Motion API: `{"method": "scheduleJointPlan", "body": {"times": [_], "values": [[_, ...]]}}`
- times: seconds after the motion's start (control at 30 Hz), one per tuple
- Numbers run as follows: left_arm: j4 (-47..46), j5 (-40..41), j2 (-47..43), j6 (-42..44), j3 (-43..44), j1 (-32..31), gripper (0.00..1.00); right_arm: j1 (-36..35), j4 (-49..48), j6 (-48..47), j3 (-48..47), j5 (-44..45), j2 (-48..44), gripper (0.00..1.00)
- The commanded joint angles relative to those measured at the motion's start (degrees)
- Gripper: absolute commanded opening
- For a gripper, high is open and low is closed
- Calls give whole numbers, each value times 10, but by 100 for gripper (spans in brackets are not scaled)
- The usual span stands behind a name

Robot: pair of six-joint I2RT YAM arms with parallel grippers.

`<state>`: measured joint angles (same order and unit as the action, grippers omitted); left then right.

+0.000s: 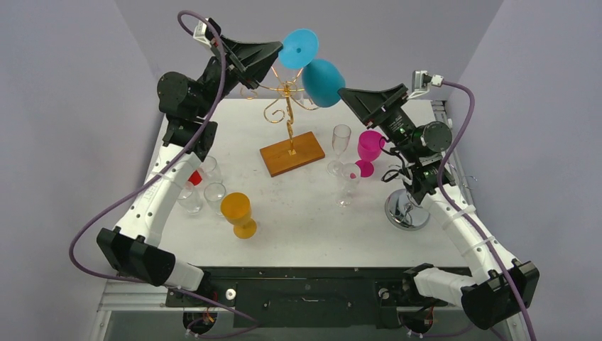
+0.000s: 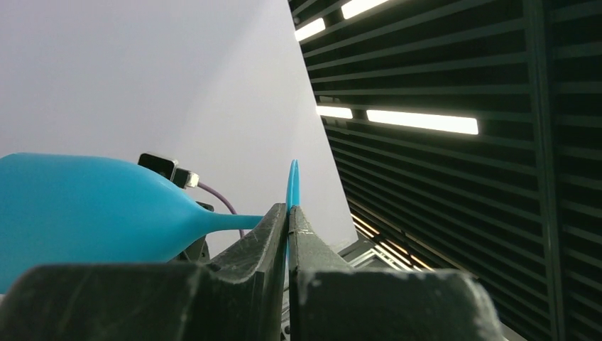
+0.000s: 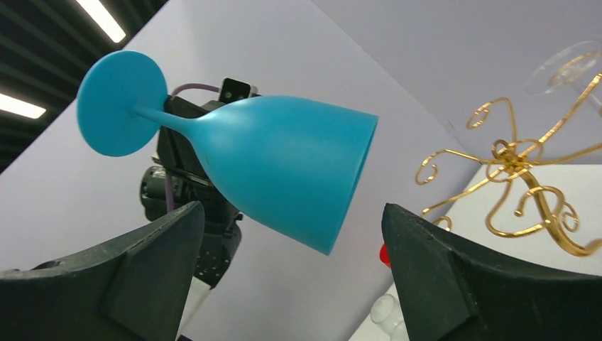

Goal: Take the wine glass off the wine glass rack
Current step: Place the wine glass at the center of the board.

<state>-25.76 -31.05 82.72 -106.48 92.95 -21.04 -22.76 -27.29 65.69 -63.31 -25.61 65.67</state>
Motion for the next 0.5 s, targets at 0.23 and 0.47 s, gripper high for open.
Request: {"method": "scheduleJointPlan", "body": {"times": [0.23, 0.47], "values": [[-105, 9, 21, -56, 37, -25, 0, 4, -228, 127, -9, -56, 31, 83], [-132, 5, 21, -72, 25, -30, 0, 4, -302, 182, -9, -55, 39, 62]]}}
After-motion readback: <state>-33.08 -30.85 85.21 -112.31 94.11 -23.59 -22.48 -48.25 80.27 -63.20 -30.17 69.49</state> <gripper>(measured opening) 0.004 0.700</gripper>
